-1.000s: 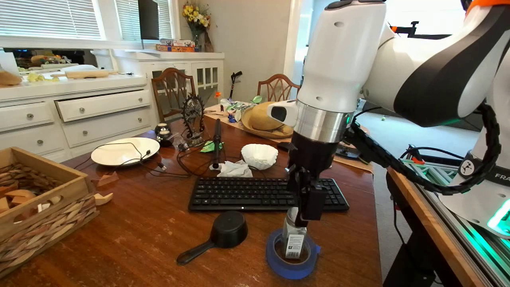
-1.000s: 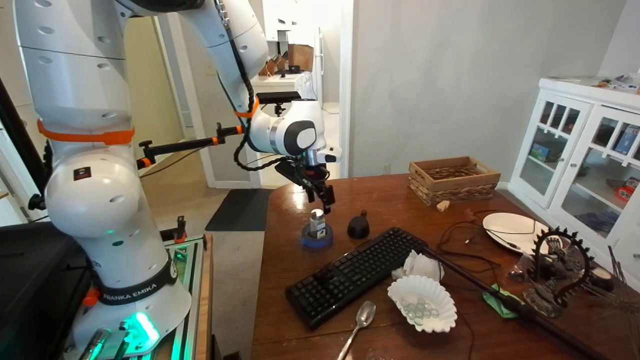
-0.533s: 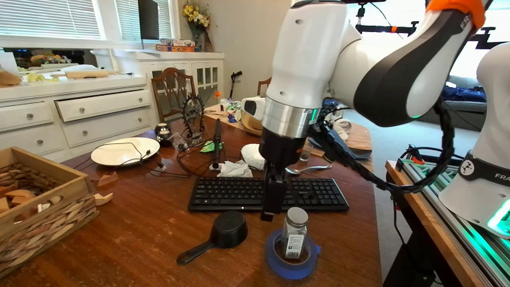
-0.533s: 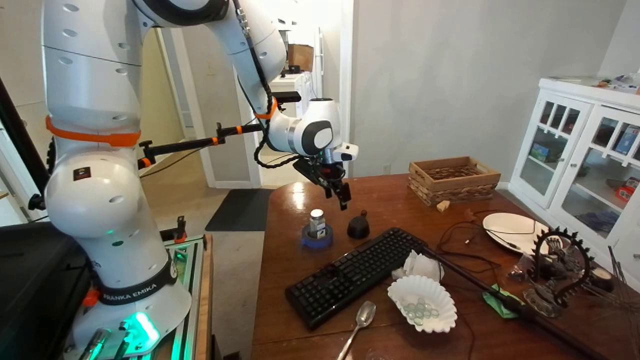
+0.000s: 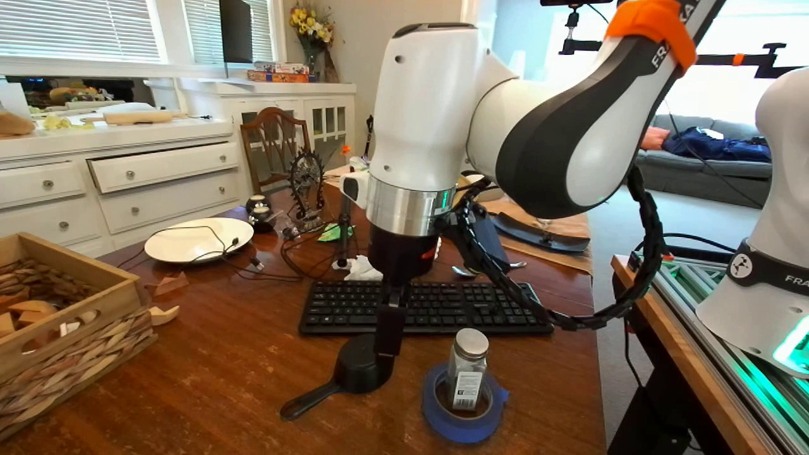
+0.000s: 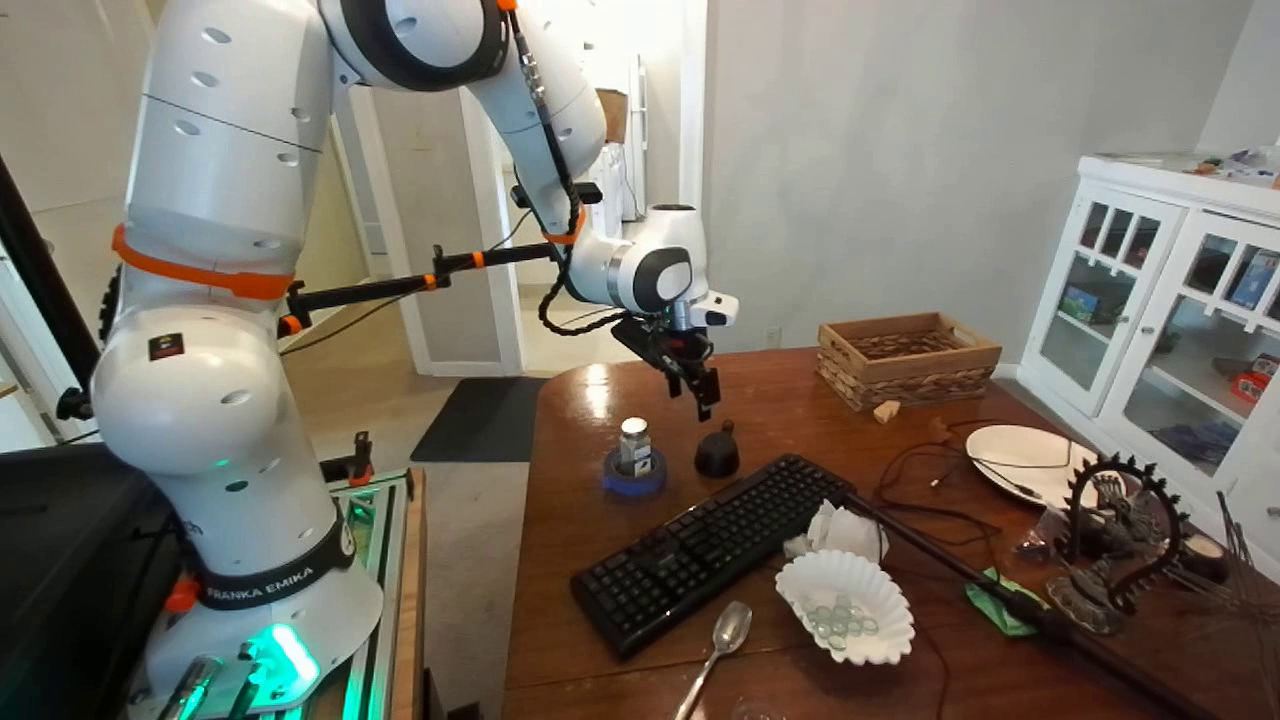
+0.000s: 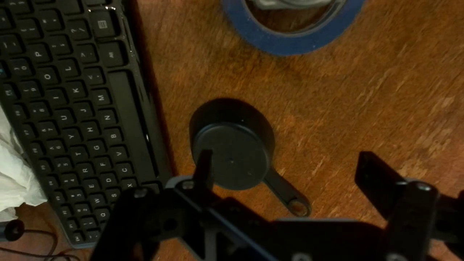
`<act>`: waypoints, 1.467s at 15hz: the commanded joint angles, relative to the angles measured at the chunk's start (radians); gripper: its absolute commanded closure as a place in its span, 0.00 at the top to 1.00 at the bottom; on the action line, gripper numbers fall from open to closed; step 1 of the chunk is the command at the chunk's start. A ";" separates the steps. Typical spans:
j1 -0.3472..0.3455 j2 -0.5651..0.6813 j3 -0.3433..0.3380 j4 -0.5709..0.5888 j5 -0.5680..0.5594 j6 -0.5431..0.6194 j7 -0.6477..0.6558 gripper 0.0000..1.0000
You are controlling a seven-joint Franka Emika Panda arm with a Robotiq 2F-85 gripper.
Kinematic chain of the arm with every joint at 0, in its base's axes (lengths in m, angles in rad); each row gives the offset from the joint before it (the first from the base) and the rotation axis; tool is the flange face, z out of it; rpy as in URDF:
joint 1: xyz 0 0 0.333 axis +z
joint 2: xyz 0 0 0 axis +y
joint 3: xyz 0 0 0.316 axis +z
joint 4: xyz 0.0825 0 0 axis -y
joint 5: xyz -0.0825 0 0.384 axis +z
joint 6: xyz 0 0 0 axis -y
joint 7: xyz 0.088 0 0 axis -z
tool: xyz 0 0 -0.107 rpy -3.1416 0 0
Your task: Remove the silver lid from the black pot, put the lid on the container and put the black pot in an upright position
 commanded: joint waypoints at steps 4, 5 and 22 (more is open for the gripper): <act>0.006 0.052 -0.028 0.040 -0.001 0.074 -0.021 1.00; 0.000 0.076 -0.026 0.061 -0.003 0.099 -0.053 1.00; -0.139 0.416 0.120 0.455 0.032 -0.038 -0.703 1.00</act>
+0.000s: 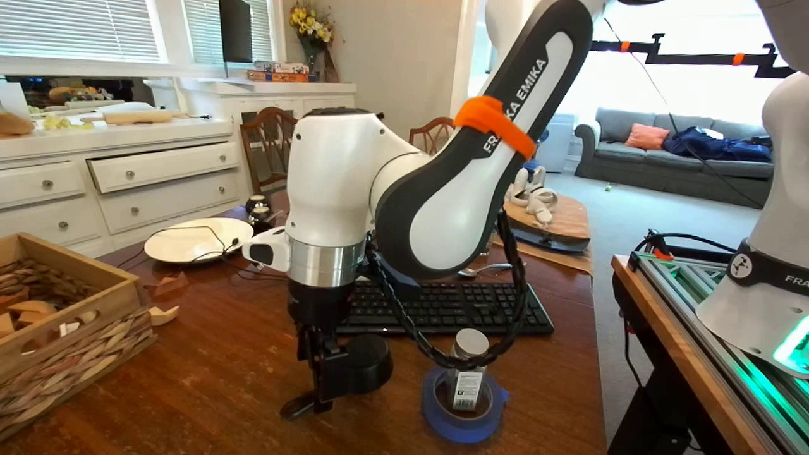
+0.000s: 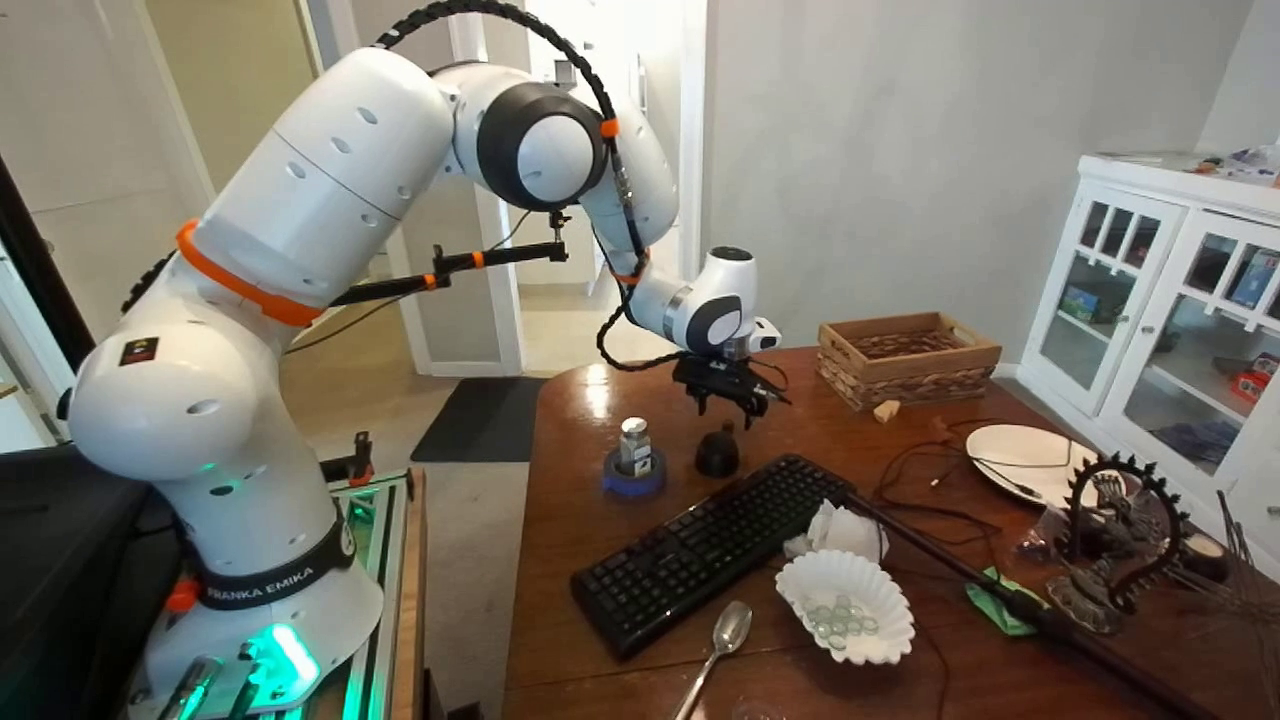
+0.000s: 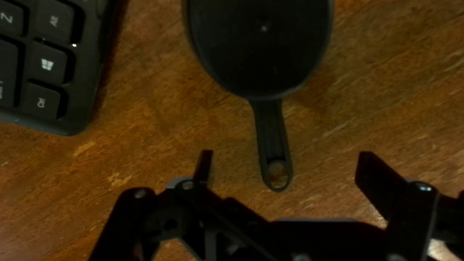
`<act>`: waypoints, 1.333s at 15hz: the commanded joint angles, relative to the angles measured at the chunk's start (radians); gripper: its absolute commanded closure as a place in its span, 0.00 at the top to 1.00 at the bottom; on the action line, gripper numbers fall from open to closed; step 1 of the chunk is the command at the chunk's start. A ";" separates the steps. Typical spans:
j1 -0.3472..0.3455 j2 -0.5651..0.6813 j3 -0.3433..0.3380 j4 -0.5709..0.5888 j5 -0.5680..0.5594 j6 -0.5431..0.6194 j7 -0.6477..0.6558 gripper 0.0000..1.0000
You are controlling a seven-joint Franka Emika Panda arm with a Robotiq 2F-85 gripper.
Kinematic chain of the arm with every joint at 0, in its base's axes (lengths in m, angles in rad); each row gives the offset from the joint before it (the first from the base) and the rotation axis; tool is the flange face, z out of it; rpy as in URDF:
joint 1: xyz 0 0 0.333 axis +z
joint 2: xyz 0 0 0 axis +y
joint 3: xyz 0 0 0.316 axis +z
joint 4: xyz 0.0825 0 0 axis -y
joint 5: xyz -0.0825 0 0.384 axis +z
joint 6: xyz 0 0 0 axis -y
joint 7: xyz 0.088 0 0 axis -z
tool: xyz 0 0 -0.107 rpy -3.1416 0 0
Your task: Remove the silver lid from the black pot, put the lid on the container and put the black pot in an upright position
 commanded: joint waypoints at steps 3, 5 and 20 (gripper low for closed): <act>0.007 0.062 -0.023 0.076 -0.026 -0.053 -0.030 0.68; 0.008 0.070 -0.026 0.081 -0.026 -0.057 -0.028 0.50; -0.012 0.001 -0.026 0.061 0.087 0.120 0.154 0.06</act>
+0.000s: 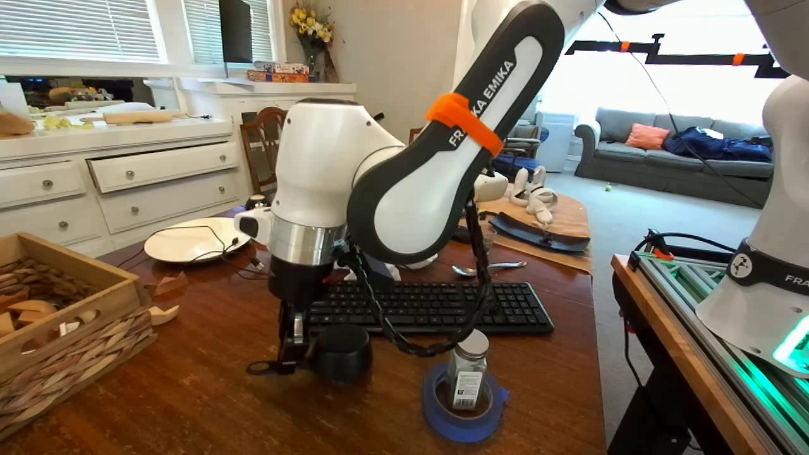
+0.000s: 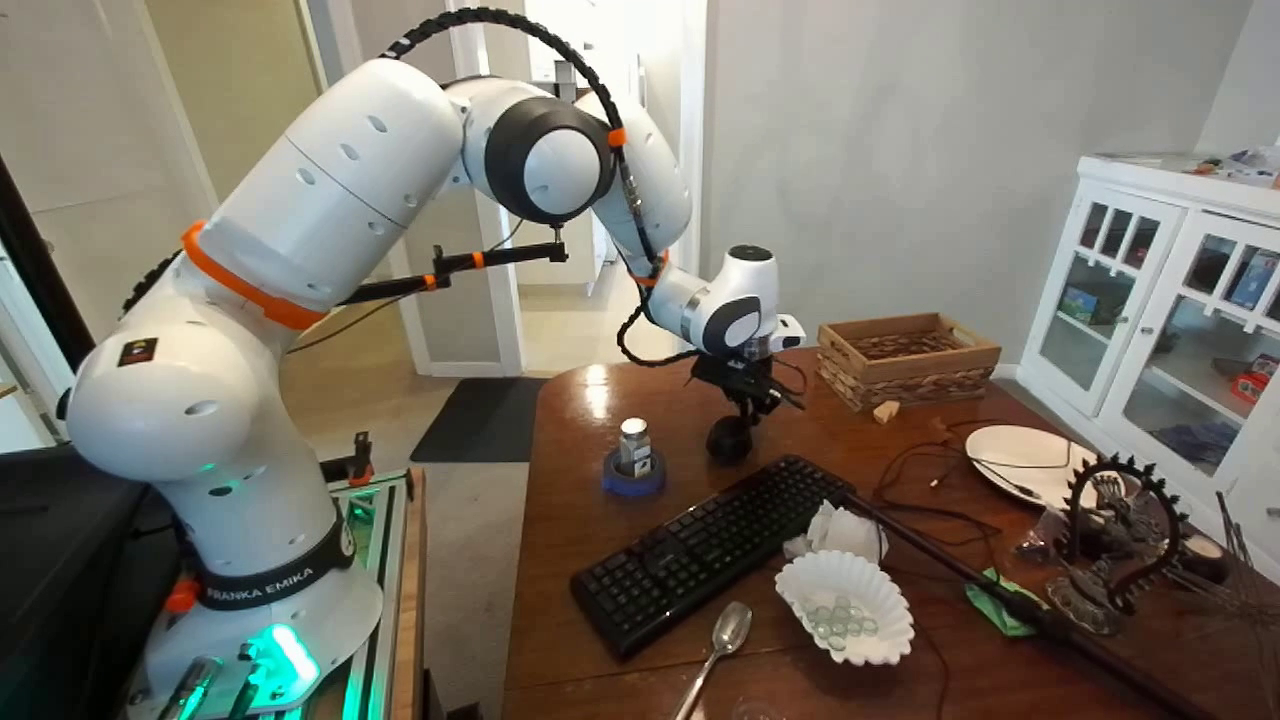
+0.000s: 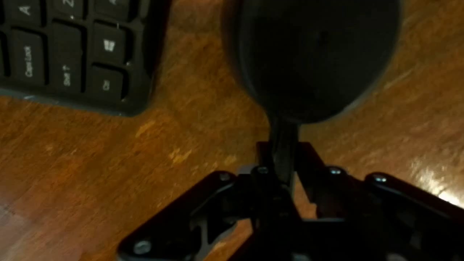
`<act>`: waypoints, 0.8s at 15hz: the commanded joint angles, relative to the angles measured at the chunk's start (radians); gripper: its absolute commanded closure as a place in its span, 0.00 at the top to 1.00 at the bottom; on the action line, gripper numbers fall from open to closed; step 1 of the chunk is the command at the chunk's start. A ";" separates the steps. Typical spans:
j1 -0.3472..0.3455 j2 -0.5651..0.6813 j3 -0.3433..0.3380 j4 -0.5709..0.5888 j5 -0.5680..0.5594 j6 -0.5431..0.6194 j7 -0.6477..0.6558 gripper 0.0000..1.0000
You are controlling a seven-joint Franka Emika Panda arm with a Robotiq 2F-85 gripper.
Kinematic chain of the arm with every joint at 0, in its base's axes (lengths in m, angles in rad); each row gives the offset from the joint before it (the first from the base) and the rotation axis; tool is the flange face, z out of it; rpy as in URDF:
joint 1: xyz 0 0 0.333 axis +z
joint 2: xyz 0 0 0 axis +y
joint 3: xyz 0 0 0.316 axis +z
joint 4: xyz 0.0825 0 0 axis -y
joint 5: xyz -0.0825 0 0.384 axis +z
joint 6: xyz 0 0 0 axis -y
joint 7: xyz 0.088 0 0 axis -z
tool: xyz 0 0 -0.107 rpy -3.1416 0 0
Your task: Remove the silver lid from the black pot, put the lid on the container and put the black pot in an upright position
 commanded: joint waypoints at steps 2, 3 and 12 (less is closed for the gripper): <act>0.044 -0.043 -0.062 -0.030 0.030 0.183 0.166 0.06; 0.069 -0.045 -0.096 -0.036 0.028 0.227 0.220 0.06; 0.495 0.066 -0.686 -0.028 0.039 0.538 0.699 0.06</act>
